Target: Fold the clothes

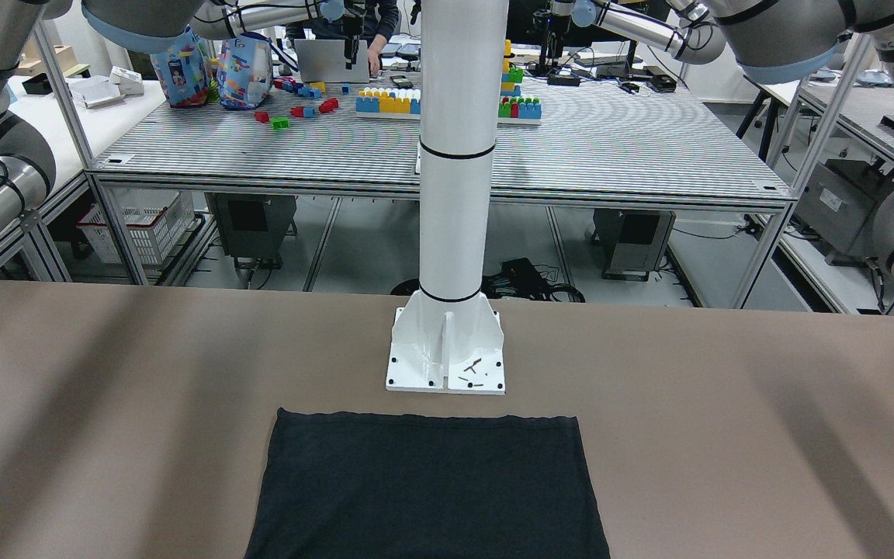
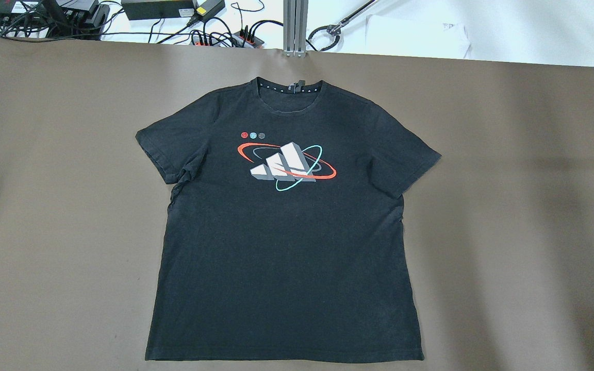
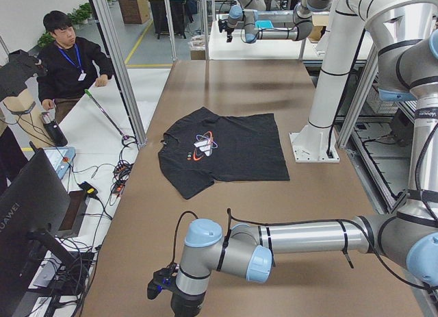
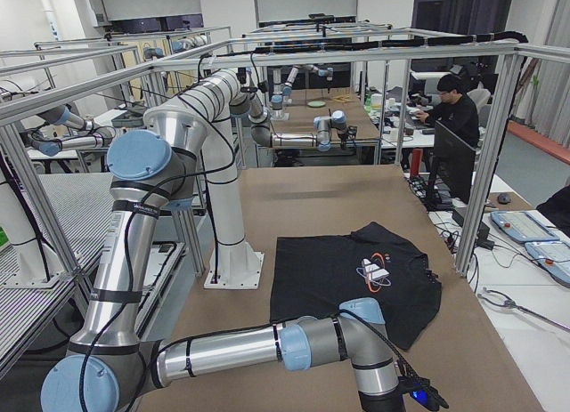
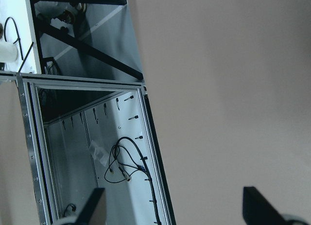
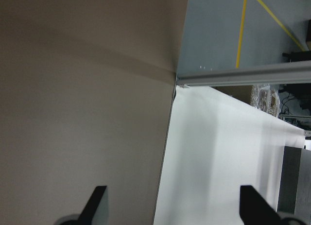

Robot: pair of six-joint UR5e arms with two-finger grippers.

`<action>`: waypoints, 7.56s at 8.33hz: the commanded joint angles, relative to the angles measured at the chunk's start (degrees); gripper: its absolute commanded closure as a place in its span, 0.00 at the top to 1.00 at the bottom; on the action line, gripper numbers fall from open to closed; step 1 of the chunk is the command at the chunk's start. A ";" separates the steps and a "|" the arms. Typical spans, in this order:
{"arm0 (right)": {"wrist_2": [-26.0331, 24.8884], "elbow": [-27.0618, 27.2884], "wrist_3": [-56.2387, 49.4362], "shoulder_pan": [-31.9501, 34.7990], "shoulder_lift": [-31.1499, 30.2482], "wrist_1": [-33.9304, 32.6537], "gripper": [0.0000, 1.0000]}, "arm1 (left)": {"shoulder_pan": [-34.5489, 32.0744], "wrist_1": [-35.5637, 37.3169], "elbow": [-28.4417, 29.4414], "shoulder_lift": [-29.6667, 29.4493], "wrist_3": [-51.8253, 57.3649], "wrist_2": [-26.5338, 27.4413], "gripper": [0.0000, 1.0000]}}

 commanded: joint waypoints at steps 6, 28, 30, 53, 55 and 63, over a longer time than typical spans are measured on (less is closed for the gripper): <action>6.32 -0.75 3.23 -3.65 -0.07 15.91 0.95 | 3.63 -7.47 1.92 -3.92 -1.85 -0.34 1.00; 6.50 -17.36 35.13 -32.66 21.20 24.97 0.94 | 37.30 -29.90 15.90 -23.87 -48.70 -15.20 0.98; 6.50 -17.36 35.13 -32.66 21.20 24.97 0.94 | 37.30 -29.90 16.78 -24.22 -48.62 -15.73 0.49; 6.50 -17.36 35.75 -33.45 21.20 25.05 0.94 | 50.56 -19.97 12.12 -41.26 -72.26 -1.23 0.00; 6.50 -17.36 35.75 -33.45 21.20 25.05 0.94 | 50.57 -19.88 12.39 -41.01 -72.00 -0.96 0.00; 6.58 -17.54 35.57 -33.62 21.55 24.88 0.94 | 52.77 -21.02 11.43 -42.50 -75.23 -1.05 1.00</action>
